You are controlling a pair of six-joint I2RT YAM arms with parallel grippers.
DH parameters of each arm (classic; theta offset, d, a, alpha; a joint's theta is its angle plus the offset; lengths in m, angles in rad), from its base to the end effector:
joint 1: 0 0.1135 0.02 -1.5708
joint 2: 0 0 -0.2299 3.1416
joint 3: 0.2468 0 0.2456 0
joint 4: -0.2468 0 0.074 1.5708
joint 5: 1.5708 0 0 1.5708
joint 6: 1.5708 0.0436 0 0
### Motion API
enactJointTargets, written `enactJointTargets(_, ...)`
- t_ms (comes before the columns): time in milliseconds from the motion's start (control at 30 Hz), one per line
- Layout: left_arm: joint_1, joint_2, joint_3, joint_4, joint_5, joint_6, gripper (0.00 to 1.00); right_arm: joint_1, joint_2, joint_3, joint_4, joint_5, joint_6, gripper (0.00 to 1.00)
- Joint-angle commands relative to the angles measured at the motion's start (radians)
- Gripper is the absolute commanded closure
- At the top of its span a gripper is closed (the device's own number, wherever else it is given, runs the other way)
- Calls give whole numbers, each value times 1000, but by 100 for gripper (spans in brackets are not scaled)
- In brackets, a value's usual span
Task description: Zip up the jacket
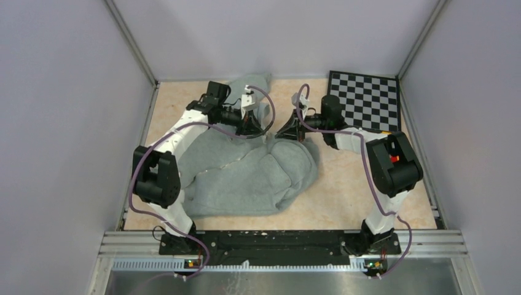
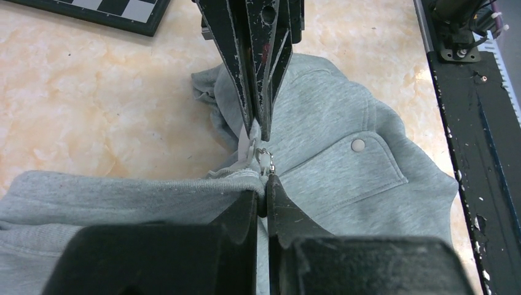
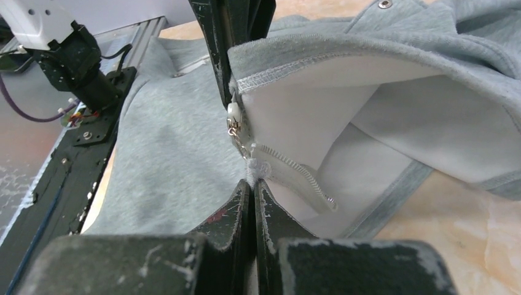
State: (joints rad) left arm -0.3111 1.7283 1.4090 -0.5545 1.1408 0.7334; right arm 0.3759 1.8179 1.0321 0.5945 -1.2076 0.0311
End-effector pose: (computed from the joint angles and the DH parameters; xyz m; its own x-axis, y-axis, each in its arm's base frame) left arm 0.3308 -0.1480 0.2521 -0.0850 0.3205 -0.9434 0.9961 0.0050 -0.0881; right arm 0.3337 0.1755 0.1933 -0.2074 -0.0700 -0.9758 -0.9781 -0.0043 0.2082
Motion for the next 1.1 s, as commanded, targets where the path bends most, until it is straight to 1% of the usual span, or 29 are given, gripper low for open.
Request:
enactJointTargets(0, -19, -80, -16, 13, 9, 39, 100, 11, -14, 21, 32, -95, -42, 100)
enactJointTargets(67, -22, -83, -17, 17, -4, 37, 100, 11, -7, 20, 81, -136, 22, 100)
enactJointTargets(233, -23, -96, -29, 42, -28, 24, 100, 14, -26, -36, 214, -166, 122, 100)
enactJointTargets(333, -25, -96, -32, 48, -34, 20, 100, 20, -12, -33, 245, -184, 155, 100)
enactJointTargets(567, -31, -111, -42, 50, -24, 22, 100, 20, 17, -18, 243, -135, 169, 100)
enactJointTargets(633, -32, -113, -44, 49, -21, 24, 100, 20, 18, -5, 196, -128, 145, 100)
enactJointTargets(700, -33, -114, -43, 49, -27, 25, 100, 19, 10, 7, 96, -111, 80, 100)
enactJointTargets(733, -33, -118, -44, 49, -32, 26, 100, 17, -1, -4, 84, -94, 55, 100)
enactJointTargets(800, -34, -127, -47, 50, -39, 31, 100, 3, -32, -51, 160, -25, 85, 100)
enactJointTargets(833, -33, -132, -50, 50, -41, 32, 100, -7, -37, -62, 180, -6, 98, 100)
enactJointTargets(867, -33, -136, -54, 51, -40, 33, 100, -12, -36, -56, 164, -3, 92, 100)
enactJointTargets(933, -39, -145, -59, 52, -36, 37, 100, -10, -41, -21, 37, 23, 9, 100)
enactJointTargets(1067, -56, -148, -64, 37, -60, 58, 100, 34, -43, 59, -211, 93, -186, 100)
